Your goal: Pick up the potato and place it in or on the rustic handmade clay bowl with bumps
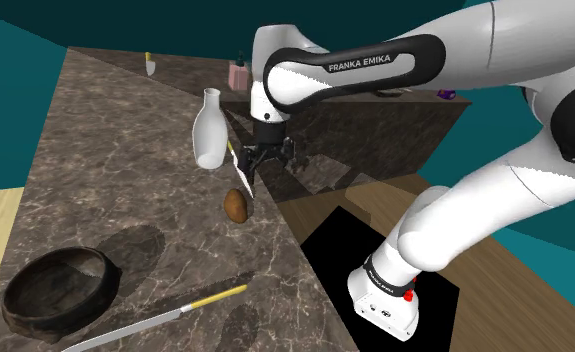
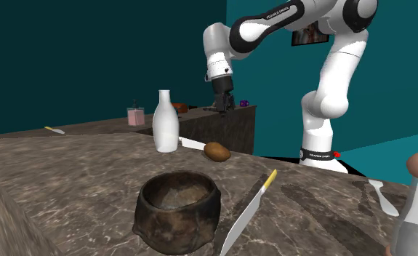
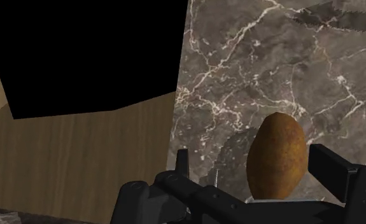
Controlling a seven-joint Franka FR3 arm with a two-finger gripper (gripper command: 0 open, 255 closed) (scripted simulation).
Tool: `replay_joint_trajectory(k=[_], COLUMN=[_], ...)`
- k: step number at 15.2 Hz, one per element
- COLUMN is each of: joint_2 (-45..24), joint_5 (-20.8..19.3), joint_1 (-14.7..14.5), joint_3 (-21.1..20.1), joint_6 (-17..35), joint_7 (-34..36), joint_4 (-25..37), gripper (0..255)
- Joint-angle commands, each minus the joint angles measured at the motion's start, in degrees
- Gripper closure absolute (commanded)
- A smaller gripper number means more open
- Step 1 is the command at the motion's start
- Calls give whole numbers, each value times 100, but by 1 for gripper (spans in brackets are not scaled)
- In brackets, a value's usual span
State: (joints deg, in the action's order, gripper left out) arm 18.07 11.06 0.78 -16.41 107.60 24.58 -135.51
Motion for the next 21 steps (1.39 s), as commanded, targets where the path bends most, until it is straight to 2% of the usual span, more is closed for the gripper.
replay_joint_trajectory(k=[1,6,14,21], joint_2=[-464,-1638,-1882,-1882], joint_5=[22,-101,-114,-114], joint_1=[9,0,-59,-59], joint_3=[-155,-392,-436,-436], joint_6=[288,851,1464,1464], joint_7=[412,1374,1414,1413], joint_4=[153,689,317,317], gripper=[0,0,0,0])
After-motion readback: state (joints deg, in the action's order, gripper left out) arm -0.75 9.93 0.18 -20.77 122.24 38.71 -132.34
